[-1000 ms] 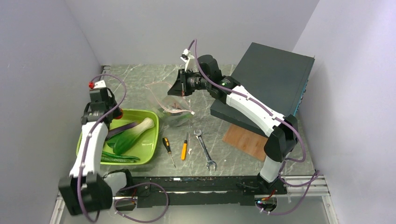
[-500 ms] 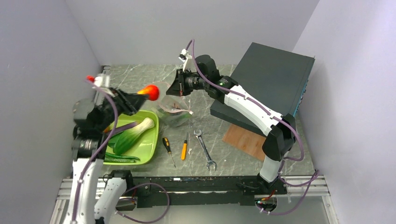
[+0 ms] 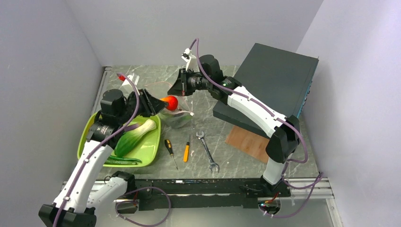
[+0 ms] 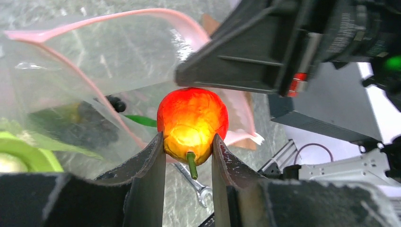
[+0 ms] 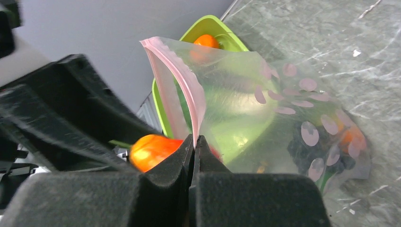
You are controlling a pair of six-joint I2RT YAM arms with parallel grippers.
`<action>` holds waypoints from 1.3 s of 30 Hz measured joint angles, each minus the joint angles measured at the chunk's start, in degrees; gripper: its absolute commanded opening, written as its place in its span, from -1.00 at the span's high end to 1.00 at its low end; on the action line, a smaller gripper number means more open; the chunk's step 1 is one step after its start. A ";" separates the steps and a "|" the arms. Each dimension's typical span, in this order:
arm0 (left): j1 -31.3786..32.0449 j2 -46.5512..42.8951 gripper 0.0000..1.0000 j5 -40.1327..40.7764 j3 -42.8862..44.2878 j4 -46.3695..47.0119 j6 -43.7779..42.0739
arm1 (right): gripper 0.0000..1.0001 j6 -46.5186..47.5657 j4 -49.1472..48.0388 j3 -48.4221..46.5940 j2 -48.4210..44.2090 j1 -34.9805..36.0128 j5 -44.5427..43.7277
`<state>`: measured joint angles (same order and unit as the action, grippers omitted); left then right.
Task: Place the food in the zip-top bag and seal the zipper
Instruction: Place the fake fruit in the zipper food storage bag, then pick up the fake fruit from the bin.
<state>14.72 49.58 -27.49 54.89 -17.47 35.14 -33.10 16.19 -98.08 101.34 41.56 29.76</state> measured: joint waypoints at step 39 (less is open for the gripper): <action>-19.37 1.86 -0.99 49.62 5.62 -29.33 -12.24 | 1.00 3.32 2.29 0.00 -0.11 0.28 -1.29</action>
<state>-4.64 51.44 22.13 60.51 -46.81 22.90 -29.78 18.48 -98.08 101.23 41.85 28.47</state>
